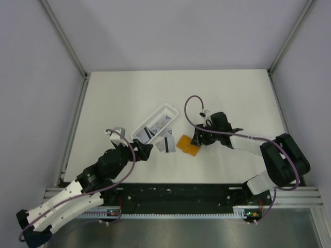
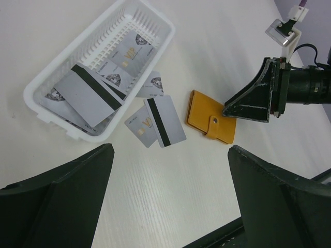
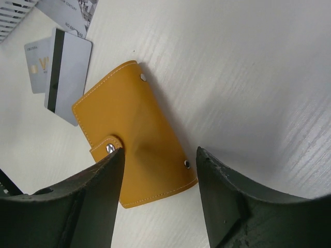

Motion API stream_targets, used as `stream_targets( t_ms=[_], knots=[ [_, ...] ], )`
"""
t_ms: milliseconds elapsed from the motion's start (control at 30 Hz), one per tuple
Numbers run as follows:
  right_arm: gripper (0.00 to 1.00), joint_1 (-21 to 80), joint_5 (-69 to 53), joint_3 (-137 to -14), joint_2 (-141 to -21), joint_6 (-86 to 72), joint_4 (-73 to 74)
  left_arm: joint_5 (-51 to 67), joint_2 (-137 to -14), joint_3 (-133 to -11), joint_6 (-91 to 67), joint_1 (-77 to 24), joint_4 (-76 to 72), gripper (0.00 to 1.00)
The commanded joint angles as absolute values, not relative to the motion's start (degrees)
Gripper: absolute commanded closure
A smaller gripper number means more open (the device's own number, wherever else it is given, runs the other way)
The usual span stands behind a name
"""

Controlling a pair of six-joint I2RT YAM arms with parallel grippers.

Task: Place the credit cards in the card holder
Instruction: Pick up the card holder from the center of the board.

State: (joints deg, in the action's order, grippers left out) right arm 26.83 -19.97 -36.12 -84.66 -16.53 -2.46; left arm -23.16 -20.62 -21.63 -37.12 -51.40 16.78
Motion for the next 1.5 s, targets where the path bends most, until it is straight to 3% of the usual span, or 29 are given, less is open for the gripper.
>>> stream_targets(
  t_ms=[0, 200, 400, 633, 867, 1200, 1467],
  knots=[
    [0.44, 26.54, -22.41, -37.88, -86.57, -16.70, -4.66, -22.94, -19.86, -21.01, -36.39, -51.33, 15.91, 0.01],
    [0.51, 26.54, -22.94, -36.21, -87.36, -17.66, -4.57, -23.11, -19.86, -21.01, -36.21, -51.33, 15.73, 0.01],
    [0.69, 26.54, -24.78, -34.28, -87.71, -19.33, -5.44, -22.77, -19.86, -20.74, -36.30, -51.33, 15.29, 0.01],
    [1.00, 26.54, -26.72, -33.05, -87.19, -21.53, -7.21, -22.50, -19.69, -20.74, -36.56, -51.33, 15.29, 0.01],
    [1.00, 26.54, -27.85, -32.08, -72.37, -22.33, -6.16, -20.22, -20.21, -23.63, -34.55, -51.33, 13.89, 0.01],
    [1.00, 26.63, -55.34, -35.16, -59.95, -26.62, -10.09, -0.37, -30.84, -36.55, -23.48, -51.15, 6.86, 0.01],
    [1.00, 27.07, -64.77, -35.42, -54.32, -31.11, -14.32, 11.94, -35.68, -39.73, -21.53, -51.15, 5.63, 0.01]
  ],
)
